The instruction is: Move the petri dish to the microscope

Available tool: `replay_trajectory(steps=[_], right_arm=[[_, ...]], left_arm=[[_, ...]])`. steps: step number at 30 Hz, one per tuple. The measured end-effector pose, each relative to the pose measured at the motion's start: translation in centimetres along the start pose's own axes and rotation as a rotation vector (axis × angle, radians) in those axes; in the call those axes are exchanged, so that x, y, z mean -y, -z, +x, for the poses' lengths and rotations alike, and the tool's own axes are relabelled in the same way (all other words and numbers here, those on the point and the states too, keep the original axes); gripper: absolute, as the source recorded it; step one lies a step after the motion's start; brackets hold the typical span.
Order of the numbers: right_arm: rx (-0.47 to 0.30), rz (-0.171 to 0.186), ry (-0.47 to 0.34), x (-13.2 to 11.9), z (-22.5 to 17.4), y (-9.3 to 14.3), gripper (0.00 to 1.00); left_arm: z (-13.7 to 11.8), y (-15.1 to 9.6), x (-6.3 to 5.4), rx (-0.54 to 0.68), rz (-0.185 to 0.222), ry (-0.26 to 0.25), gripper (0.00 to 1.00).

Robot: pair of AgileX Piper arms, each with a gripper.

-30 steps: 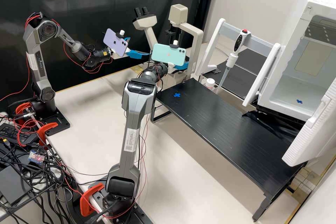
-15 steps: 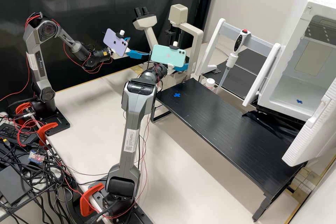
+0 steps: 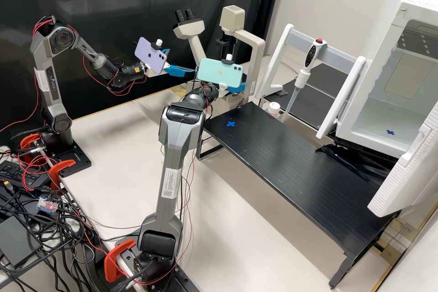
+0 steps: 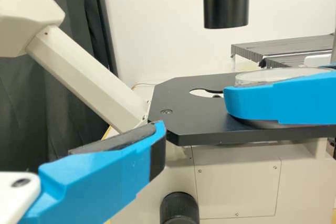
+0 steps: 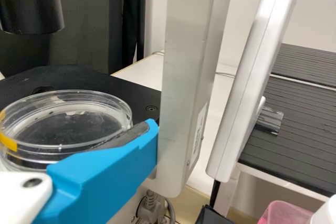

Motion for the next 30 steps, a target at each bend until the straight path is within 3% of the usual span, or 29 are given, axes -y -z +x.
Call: replay_trajectory(steps=[20, 30], right_arm=[[-0.013, -0.001, -0.014, 0.5, -0.4, 1.0, 0.0], [-0.046, -0.032, 0.0, 0.8, -0.2, 3.2, 0.0]], left_arm=[[0.0, 0.0, 0.0, 0.0, 0.0, 0.0, 1.0], [0.0, 0.0, 0.0, 0.0, 0.0, 0.0, 1.0]])
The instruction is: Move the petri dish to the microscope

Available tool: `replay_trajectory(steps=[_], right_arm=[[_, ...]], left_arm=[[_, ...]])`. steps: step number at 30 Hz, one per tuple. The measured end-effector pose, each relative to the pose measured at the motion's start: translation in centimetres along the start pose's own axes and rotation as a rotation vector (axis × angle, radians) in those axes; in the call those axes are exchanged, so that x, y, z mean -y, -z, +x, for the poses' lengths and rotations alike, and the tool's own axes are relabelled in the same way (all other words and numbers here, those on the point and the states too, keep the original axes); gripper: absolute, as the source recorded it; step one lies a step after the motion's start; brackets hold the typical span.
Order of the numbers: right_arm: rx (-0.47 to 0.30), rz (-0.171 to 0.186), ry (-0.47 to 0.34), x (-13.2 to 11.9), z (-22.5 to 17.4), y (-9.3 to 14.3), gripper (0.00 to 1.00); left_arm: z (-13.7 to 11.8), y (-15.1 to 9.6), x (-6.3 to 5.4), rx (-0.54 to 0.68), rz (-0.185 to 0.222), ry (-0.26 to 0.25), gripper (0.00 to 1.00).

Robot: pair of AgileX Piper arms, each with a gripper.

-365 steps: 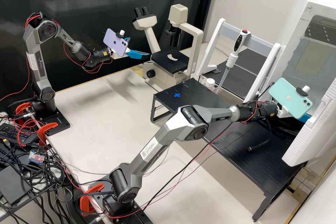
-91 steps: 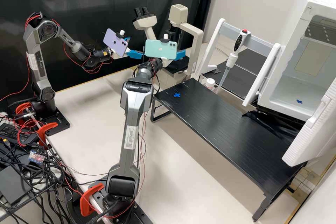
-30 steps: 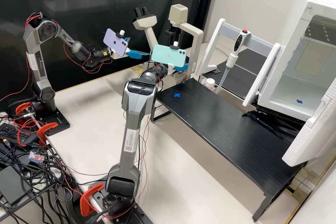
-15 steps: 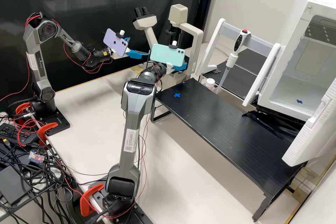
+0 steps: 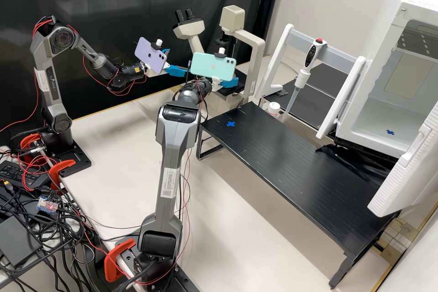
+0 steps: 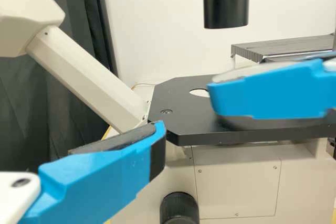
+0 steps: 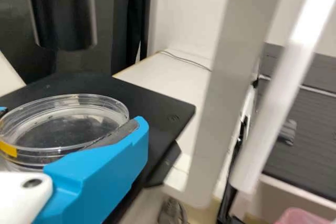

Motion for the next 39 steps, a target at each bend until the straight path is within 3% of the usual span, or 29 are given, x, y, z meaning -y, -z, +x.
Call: replay_trajectory(steps=[10, 30, 31, 34, 39], right_arm=[[0.023, 0.032, -0.003, 0.1, 1.7, 0.5, 0.0], [0.08, 0.032, 0.04, 0.8, 4.5, 1.0, 0.0], [0.084, 0.036, 0.043, 0.9, 4.6, 0.9, 1.0], [0.089, 0.051, 0.055, 1.2, 4.7, 0.6, 1.0], [0.086, 0.023, 0.059, 1.1, 4.8, 0.6, 1.0]], left_arm=[[0.0, 0.0, 0.0, 0.0, 0.0, 0.0, 1.0], [0.0, 0.0, 0.0, 0.0, 0.0, 0.0, 1.0], [0.0, 0.0, 0.0, 0.0, 0.0, 0.0, 1.0], [0.0, 0.0, 0.0, 0.0, 0.0, 0.0, 1.0], [0.0, 0.0, 0.0, 0.0, 0.0, 0.0, 1.0]])
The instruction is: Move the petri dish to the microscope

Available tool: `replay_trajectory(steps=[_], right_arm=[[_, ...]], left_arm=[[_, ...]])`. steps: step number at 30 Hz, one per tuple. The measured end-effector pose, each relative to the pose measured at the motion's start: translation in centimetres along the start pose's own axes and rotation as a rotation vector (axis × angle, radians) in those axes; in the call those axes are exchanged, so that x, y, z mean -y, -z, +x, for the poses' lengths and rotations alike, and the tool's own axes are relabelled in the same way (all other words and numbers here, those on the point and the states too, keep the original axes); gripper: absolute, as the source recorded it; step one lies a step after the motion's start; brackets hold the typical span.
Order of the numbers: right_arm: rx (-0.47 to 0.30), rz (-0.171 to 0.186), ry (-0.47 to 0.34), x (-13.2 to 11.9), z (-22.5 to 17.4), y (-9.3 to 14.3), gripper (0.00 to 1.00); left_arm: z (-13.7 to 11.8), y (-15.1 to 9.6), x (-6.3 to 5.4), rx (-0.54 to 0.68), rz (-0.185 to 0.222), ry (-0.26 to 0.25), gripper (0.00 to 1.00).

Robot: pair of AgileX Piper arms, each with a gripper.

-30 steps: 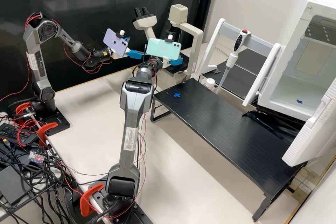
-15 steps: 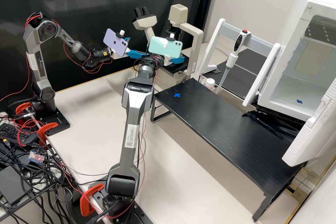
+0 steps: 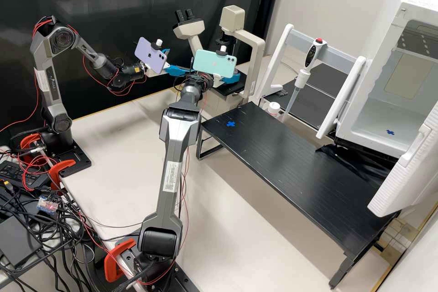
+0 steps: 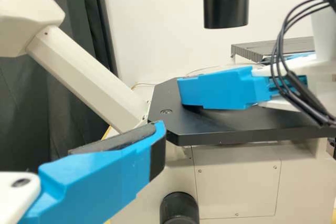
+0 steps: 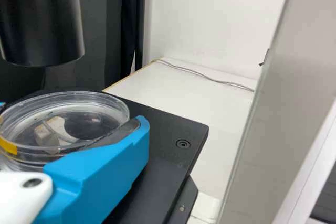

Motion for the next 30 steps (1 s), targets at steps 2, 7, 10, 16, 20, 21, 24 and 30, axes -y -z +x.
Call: replay_trajectory(steps=[2, 7, 10, 16, 20, 21, 24, 30], right_arm=[[0.001, -0.004, 0.0, -0.1, 0.1, -0.1, 1.0], [-0.003, -0.002, 0.002, -0.4, 0.2, -0.4, 1.0], [0.002, -0.004, 0.005, -0.4, 0.3, -0.6, 1.0], [-0.002, -0.003, 0.019, 0.2, -0.3, -2.0, 1.0], [-0.018, -0.001, 0.01, -0.2, -1.6, -2.2, 1.0], [-0.028, -0.002, 0.004, -0.5, -2.1, -2.1, 1.0], [-0.039, 0.008, 0.002, -0.6, -3.3, -2.5, 1.0], [-0.103, -0.04, -0.049, -1.3, -6.9, -3.3, 1.0]], left_arm=[[0.0, 0.0, 0.0, 0.0, 0.0, 0.0, 1.0], [0.0, 0.0, 0.0, 0.0, 0.0, 0.0, 1.0], [0.0, 0.0, 0.0, 0.0, 0.0, 0.0, 1.0], [0.0, 0.0, 0.0, 0.0, 0.0, 0.0, 1.0], [0.0, 0.0, 0.0, 0.0, 0.0, 0.0, 1.0], [0.0, 0.0, 0.0, 0.0, 0.0, 0.0, 1.0], [0.0, 0.0, 0.0, 0.0, 0.0, 0.0, 1.0], [0.0, 0.0, 0.0, 0.0, 0.0, 0.0, 1.0]])
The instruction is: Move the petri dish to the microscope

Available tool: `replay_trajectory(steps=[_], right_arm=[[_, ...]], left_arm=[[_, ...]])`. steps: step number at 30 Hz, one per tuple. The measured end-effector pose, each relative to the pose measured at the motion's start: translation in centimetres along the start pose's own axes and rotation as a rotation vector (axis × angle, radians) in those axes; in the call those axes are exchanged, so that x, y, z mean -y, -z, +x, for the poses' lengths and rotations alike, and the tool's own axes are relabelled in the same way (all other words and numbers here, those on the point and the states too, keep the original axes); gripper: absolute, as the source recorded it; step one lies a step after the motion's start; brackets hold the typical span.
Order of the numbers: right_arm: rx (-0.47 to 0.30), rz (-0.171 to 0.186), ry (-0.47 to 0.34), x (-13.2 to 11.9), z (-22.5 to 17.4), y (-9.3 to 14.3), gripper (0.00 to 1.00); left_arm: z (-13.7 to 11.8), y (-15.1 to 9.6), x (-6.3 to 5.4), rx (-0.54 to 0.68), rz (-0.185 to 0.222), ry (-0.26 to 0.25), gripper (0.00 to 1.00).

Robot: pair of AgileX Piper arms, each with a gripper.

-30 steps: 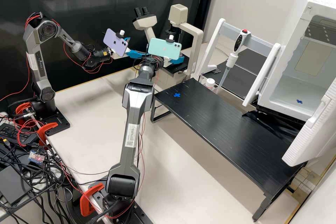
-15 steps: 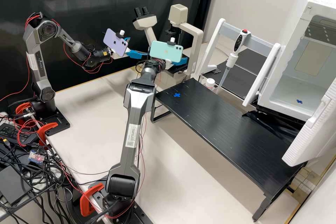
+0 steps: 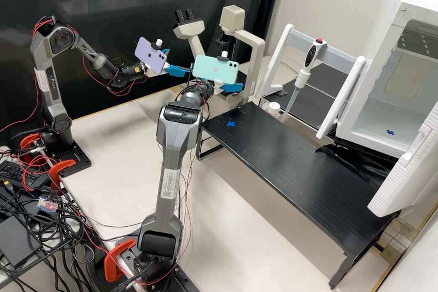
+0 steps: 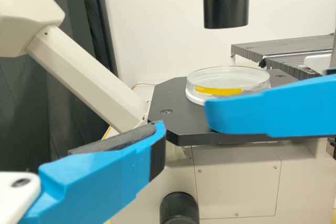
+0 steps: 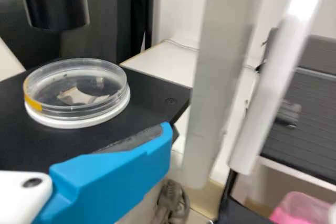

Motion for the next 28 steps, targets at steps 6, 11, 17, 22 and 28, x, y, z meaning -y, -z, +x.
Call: replay_trajectory(steps=[6, 11, 17, 22, 28], right_arm=[[-0.078, -0.063, -0.11, -0.6, -4.6, -0.8, 1.0], [-0.156, -0.074, -0.213, -1.4, -8.2, -1.6, 1.0], [-0.189, -0.05, -0.346, -3.0, -11.8, -4.4, 1.0], [-0.116, -0.023, -0.437, -3.8, -13.7, -8.5, 1.0], [-0.002, 0.08, -0.5, -4.7, -16.1, -14.0, 1.0]], left_arm=[[0.0, 0.0, 0.0, 0.0, 0.0, 0.0, 1.0], [0.0, 0.0, 0.0, 0.0, 0.0, 0.0, 1.0], [0.0, 0.0, 0.0, 0.0, 0.0, 0.0, 1.0], [0.0, 0.0, 0.0, 0.0, 0.0, 0.0, 1.0], [0.0, 0.0, 0.0, 0.0, 0.0, 0.0, 1.0]])
